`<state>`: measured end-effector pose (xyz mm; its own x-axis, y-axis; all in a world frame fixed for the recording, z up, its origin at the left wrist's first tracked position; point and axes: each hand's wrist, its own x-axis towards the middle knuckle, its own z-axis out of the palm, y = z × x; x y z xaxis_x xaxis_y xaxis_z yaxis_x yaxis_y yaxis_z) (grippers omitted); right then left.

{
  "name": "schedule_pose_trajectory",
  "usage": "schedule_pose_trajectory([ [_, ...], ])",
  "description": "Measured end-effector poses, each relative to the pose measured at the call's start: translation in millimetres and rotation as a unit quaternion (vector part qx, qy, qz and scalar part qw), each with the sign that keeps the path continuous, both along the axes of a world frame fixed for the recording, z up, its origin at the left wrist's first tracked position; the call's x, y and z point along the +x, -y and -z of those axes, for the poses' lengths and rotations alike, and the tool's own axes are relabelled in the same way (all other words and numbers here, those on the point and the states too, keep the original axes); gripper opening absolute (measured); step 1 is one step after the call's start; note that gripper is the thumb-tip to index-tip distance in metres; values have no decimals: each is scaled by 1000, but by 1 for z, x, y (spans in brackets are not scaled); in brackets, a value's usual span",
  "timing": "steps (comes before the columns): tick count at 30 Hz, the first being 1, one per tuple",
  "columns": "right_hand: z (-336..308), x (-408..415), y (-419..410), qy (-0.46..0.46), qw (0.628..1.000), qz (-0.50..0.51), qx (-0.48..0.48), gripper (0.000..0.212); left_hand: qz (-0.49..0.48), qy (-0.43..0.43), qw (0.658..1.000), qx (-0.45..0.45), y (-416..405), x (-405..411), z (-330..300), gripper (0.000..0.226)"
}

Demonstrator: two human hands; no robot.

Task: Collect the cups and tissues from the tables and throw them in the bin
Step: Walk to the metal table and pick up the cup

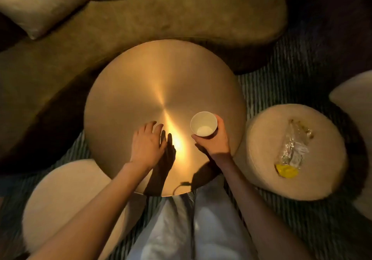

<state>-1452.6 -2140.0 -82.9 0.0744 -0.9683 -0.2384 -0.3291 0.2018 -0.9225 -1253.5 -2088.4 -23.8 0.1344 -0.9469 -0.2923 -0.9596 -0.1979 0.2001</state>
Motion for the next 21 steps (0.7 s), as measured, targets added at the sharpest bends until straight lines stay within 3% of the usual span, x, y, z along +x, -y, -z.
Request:
schedule_pose_trajectory([
  [5, -7, -104, -32, -18, 990, 141, -27, 76, 168, 11, 986, 5, 40, -111, 1, 49],
  [9, -5, -192, -49, -8, 964, 264, 8, 79, 277, -12, 961, 15, 55, -218, 17, 46],
  [21, 52, -427, -100, -34, 934, 355, 24, 68, 350, -32, 935, 43, 74, -455, 115, 52],
])
